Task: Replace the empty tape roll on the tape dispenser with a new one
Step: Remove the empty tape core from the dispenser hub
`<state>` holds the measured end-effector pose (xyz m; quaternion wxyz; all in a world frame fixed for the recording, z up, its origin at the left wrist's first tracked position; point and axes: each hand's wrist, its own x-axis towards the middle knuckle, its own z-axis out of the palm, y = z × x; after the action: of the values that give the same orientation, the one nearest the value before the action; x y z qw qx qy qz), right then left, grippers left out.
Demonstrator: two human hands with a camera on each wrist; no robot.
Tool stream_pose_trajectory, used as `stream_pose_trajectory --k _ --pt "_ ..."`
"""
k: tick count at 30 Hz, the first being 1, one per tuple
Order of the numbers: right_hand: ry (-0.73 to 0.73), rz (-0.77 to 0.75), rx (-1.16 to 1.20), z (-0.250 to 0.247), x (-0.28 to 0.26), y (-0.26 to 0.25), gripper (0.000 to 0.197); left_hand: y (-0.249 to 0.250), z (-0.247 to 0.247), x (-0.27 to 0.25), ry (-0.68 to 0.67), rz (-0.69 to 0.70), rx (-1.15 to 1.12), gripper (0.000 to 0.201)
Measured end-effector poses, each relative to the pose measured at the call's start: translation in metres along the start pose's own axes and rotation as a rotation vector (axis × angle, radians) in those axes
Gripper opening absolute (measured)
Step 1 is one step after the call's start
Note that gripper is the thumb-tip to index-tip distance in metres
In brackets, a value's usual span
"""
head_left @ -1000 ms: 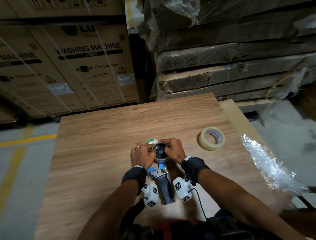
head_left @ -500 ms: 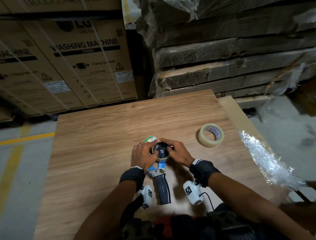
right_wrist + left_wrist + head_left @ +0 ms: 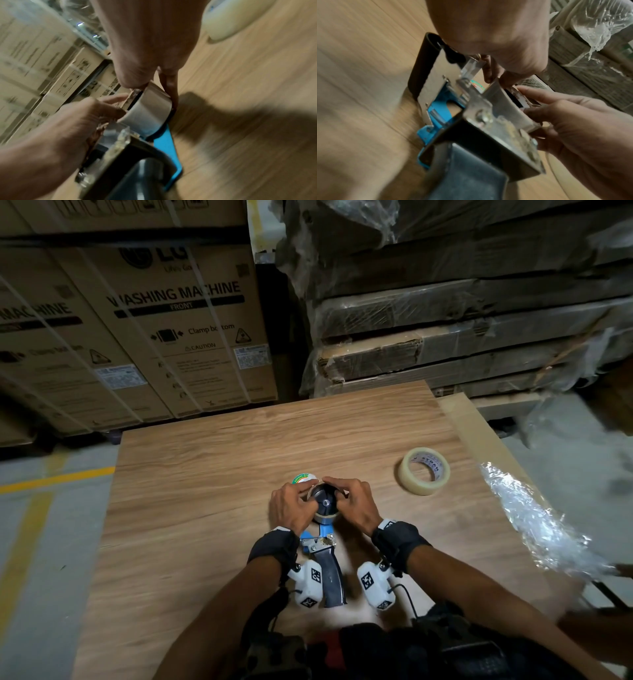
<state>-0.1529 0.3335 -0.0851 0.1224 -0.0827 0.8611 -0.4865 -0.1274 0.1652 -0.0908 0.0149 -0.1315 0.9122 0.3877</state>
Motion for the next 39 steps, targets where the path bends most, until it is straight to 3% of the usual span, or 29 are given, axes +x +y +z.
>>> stream_pose_trajectory --k 6,13,20,25,28,39 --pt "-0.133 0.018 -0.009 -0.019 -0.003 0.007 0.054 0.004 -0.008 -0.004 -0.024 0.013 0.04 0.049" --pt "-0.04 0.021 -0.028 -0.012 -0.009 0.011 0.062 0.004 0.003 0.0 -0.043 -0.012 -0.084 0.063" --pt "0.03 0.063 0.002 -0.002 -0.008 0.016 0.065 -0.005 0.012 0.005 -0.026 -0.048 -0.145 0.062" --pt "-0.029 0.028 -0.053 -0.009 -0.013 0.015 0.055 -0.005 0.008 -0.003 -0.019 0.085 -0.031 0.06" --pt "-0.071 0.017 -0.017 -0.018 -0.016 0.013 0.059 -0.006 0.006 -0.005 -0.053 0.147 -0.011 0.054" --pt "0.086 0.041 -0.03 -0.001 -0.011 0.013 0.064 -0.002 0.008 0.003 -0.028 0.022 -0.089 0.065"
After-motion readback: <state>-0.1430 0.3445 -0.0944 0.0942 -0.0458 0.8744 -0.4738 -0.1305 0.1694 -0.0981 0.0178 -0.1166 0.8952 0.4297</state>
